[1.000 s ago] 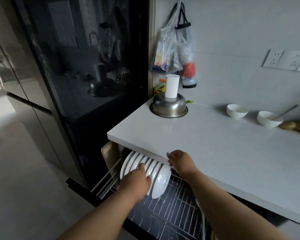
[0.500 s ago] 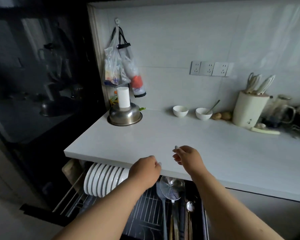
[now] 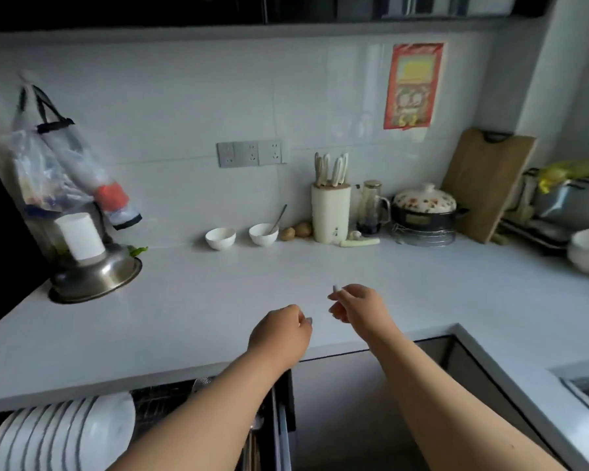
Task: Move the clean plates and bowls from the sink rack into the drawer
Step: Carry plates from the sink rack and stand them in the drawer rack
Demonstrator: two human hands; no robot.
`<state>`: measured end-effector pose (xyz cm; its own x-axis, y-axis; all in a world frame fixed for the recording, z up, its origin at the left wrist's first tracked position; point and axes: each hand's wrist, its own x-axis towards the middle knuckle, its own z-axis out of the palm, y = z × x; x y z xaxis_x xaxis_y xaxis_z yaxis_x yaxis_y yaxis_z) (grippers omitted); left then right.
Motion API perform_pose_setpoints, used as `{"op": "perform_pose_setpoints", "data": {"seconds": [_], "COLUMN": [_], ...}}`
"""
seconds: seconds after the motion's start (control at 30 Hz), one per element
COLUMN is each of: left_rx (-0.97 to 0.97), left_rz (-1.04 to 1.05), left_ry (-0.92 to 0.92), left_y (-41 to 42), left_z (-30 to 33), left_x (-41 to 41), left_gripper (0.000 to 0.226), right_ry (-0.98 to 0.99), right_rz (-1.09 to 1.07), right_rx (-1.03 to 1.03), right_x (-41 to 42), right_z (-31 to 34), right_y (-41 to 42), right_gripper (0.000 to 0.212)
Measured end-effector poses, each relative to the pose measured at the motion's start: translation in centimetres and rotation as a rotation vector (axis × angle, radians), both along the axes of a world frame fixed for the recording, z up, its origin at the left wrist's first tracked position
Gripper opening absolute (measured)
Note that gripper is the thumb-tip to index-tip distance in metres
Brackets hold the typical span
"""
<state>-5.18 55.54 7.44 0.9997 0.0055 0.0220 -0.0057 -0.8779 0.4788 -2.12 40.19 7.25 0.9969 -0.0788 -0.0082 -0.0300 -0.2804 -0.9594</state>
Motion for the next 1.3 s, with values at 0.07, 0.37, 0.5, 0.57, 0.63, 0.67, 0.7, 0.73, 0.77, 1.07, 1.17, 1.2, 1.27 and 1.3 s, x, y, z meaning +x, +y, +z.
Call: {"op": "perform_pose_setpoints", "data": {"seconds": [0.07, 0.37, 0.5, 0.57, 0.63, 0.67, 0.7, 0.73, 0.77, 1.07, 1.17, 1.2, 1.27, 1.3], "left_rx": [0.000, -0.024, 0.002, 0.028, 0.049, 0.053, 0.054, 0.053, 0.054, 0.101, 0.108, 0.110, 0.110, 0.107], "left_rz": [-0.048, -0.283, -0.395, -0.452, -0.509, -0.530, -0.545, -0.561, -0.581, -0.809, -0.844, -0.852, -0.862, -0.861], "left_ry": [0.001, 0.064, 0.071, 0.058, 0.058, 0.066, 0.077, 0.090, 0.103, 0.318, 0.325, 0.326, 0.326, 0.326], "left_y": [-4.1, -22.5, -29.4, -32.2, -34.7, -35.8, -37.0, -38.1, -39.0, -44.2, -45.2, -45.4, -45.8, -45.9], "left_z": [-0.1, -2.1, -2.8, -3.2, -3.6, -3.9, -4.1, -4.3, -4.6, -7.8, -8.3, -8.4, -8.5, -8.6], "left_x": [0.8, 2.4, 2.5, 2.7, 2.8, 2.7, 2.6, 2.6, 2.4, 0.4, 0.0, -0.1, -0.1, 0.0], "left_gripper": [0.028, 0.025, 0.025, 0.023, 0.022, 0.022, 0.024, 0.025, 0.026, 0.027, 0.027, 0.027, 0.027, 0.027], "right_ry": [0.021, 0.121, 0.233, 0.293, 0.353, 0.386, 0.419, 0.451, 0.483, 0.808, 0.858, 0.851, 0.800, 0.767], "right_rz": [-0.059, -0.382, -0.502, -0.559, -0.613, -0.640, -0.668, -0.695, -0.716, -0.474, -0.332, -0.305, -0.295, -0.302], "right_rx": [-0.015, -0.106, -0.206, -0.292, -0.354, -0.356, -0.344, -0.333, -0.328, -0.589, -0.758, -0.755, -0.771, -0.770], "right_x": [0.1, -1.8, -4.2, -5.7, -7.3, -8.2, -9.1, -9.9, -10.7, -14.3, -14.8, -15.0, -15.4, -15.4], "right_z": [-0.4, -4.0, -6.2, -7.2, -8.7, -9.3, -9.9, -10.4, -10.8, -13.3, -13.9, -14.2, -14.8, -15.0], "right_y": [-4.6, -25.2, -33.5, -36.9, -40.0, -41.4, -42.7, -43.9, -44.9, -48.3, -48.5, -48.5, -48.8, -49.1], "right_gripper": [0.027, 0.027, 0.028, 0.030, 0.032, 0.033, 0.035, 0.036, 0.036, 0.040, 0.038, 0.030, 0.015, 0.018]}}
